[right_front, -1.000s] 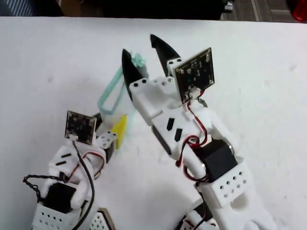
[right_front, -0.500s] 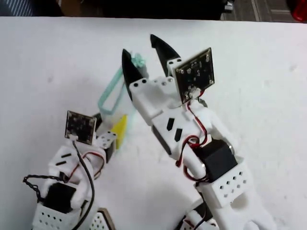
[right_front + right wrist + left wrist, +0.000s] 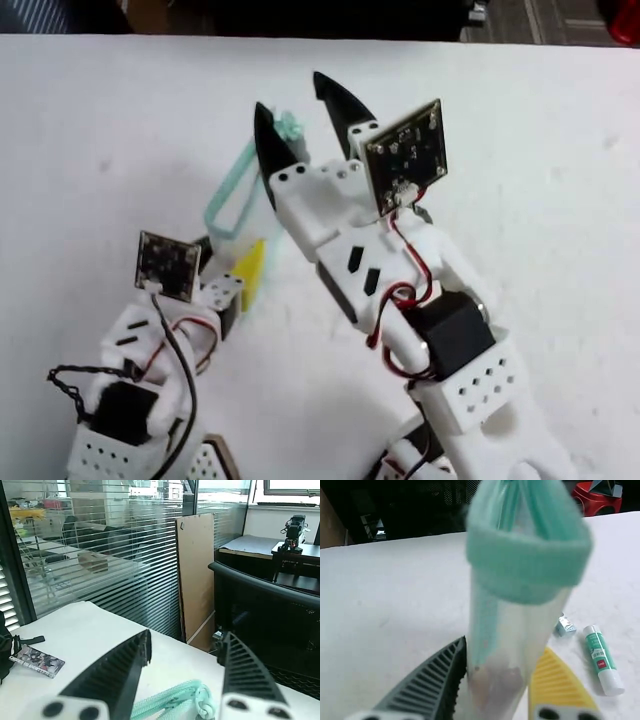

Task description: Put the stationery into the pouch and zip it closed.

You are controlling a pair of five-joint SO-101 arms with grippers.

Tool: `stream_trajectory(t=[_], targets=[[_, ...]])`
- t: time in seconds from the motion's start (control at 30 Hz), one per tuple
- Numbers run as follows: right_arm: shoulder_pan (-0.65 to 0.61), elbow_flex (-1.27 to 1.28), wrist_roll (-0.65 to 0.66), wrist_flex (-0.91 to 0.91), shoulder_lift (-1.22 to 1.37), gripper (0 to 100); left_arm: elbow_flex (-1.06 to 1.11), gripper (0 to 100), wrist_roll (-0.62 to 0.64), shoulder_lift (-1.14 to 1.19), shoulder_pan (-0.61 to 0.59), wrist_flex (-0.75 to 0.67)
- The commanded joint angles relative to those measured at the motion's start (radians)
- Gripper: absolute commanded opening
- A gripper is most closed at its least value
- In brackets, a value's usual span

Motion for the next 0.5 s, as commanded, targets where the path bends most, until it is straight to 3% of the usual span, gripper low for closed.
stream_trajectory(t=[0.0,0.37,0.47], targets=[[0.004,-0.040,0.000,0.001,-0.028,20.5,-0.038,20,0.012,-0.001,0.005,-0.005],[0.071,-0.038,0.000,0.007,-0.028,20.4,-0.038,20,0.014,-0.001,0.005,-0.002],[0.153,-0.046,0.002,0.064,-0.028,20.4,-0.038,20,0.014,-0.001,0.005,0.002]])
